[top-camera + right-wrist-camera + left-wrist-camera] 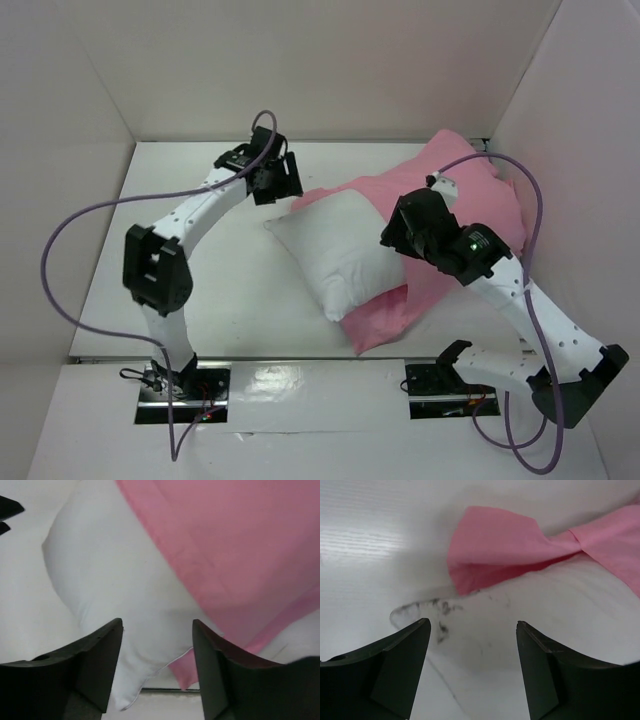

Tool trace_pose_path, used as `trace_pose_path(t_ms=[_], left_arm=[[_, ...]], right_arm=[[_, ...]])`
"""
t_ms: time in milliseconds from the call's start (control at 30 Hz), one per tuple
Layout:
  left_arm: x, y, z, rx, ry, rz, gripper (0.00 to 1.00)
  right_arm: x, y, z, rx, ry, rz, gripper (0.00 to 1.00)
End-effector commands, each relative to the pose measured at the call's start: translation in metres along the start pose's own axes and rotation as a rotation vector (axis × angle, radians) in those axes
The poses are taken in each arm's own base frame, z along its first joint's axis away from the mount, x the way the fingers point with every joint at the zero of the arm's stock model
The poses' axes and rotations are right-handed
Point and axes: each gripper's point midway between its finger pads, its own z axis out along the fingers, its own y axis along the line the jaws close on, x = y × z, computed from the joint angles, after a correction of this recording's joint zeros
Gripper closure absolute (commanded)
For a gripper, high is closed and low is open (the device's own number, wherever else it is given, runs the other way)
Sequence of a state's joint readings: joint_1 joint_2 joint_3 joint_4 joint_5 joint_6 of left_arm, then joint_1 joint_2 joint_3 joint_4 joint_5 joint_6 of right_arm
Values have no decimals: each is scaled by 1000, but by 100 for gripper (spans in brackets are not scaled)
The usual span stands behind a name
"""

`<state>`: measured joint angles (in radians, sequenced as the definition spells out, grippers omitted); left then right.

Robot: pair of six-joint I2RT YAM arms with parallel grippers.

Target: Put the pillow into the pillowcase

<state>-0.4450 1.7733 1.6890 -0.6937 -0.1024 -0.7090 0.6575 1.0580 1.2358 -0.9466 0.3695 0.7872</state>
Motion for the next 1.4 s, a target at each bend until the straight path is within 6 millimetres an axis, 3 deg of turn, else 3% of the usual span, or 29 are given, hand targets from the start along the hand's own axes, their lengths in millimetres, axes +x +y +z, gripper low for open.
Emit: trace_pose_path(t_ms=[0, 100, 133, 167, 200, 233, 333, 367, 400, 433, 467, 500, 567, 633, 667, 767, 800, 900, 933, 1000, 1033, 1067, 1100, 1133, 1167, 1267, 1300, 1333, 1367], left_arm=[[3, -25, 54, 91, 52, 53, 18], [24, -27, 83, 91, 131, 49, 24], [36, -30, 90, 128, 165, 48, 27], [43, -35, 86, 150, 170, 58, 28], [54, -41, 81, 166, 173, 62, 29], [63, -41, 65, 189, 157, 62, 30], [94, -45, 29, 221, 171, 50, 30], [105, -38, 6, 238, 152, 51, 30], [125, -45, -10, 258, 166, 64, 30], [150, -34, -18, 245, 195, 74, 30], [158, -35, -30, 258, 185, 95, 29], [165, -43, -56, 298, 169, 89, 28], [181, -26, -68, 269, 199, 72, 27], [182, -11, -82, 238, 182, 61, 23], [178, 2, -81, 192, 165, 42, 23], [168, 33, -77, 125, 141, 16, 20], [167, 43, -74, 107, 137, 9, 19], [151, 71, -61, 40, 95, -34, 17], [139, 84, -56, 18, 66, -52, 17], [131, 97, -40, -6, 58, -66, 17], [120, 99, -33, -4, 28, -74, 15], [111, 110, -26, -19, 18, -86, 15], [107, 112, -18, -13, 15, -82, 13], [102, 113, -2, -14, 20, -82, 11], [98, 114, 7, -3, 30, -68, 9], [86, 93, 30, 76, 74, -58, 6], [89, 92, 47, 81, 102, -60, 4], [86, 75, 50, 143, 112, -49, 3], [84, 71, 56, 158, 112, -48, 3]], right_arm=[[-26, -18, 7, 114, -134, 106, 39], [-20, -33, 39, 157, -110, 101, 56], [-21, -22, 50, 92, -92, 108, 59], [-22, -35, 65, 111, -76, 88, 61], [-17, -35, 82, 104, -37, 63, 62], [-18, -22, 93, 39, -17, 57, 62], [-12, -16, 133, 41, 69, -31, 63], [-25, 0, 135, 14, 53, -72, 63], [-29, 4, 142, 15, 55, -90, 63], [-26, 7, 153, 38, 73, -105, 63], [-41, 16, 152, 31, 44, -109, 63], [-45, 16, 157, 50, 41, -112, 61], [-60, 18, 152, 72, 0, -108, 46], [-62, 12, 152, 86, 4, -111, 33], [-68, 9, 147, 85, -13, -99, 21], [-75, 5, 127, 84, -33, -131, 11], [-73, 13, 119, 70, -36, -159, 5], [-73, 27, 94, 63, -47, -199, 1], [-63, 41, 86, 42, -38, -237, 1], [-54, 50, 79, 67, -41, -261, 1], [-45, 71, 71, 30, -43, -278, 1], [-36, 77, 73, 38, -33, -295, 1], [-31, 77, 72, 65, -34, -309, 1], [-26, 90, 70, 46, -36, -305, 1], [-14, 90, 79, 65, -5, -322, 1], [-5, 92, 89, 89, 13, -302, 1], [0, 91, 96, 103, 27, -312, 1], [4, 89, 99, 115, 38, -305, 1], [1, 89, 102, 122, 35, -288, 1]])
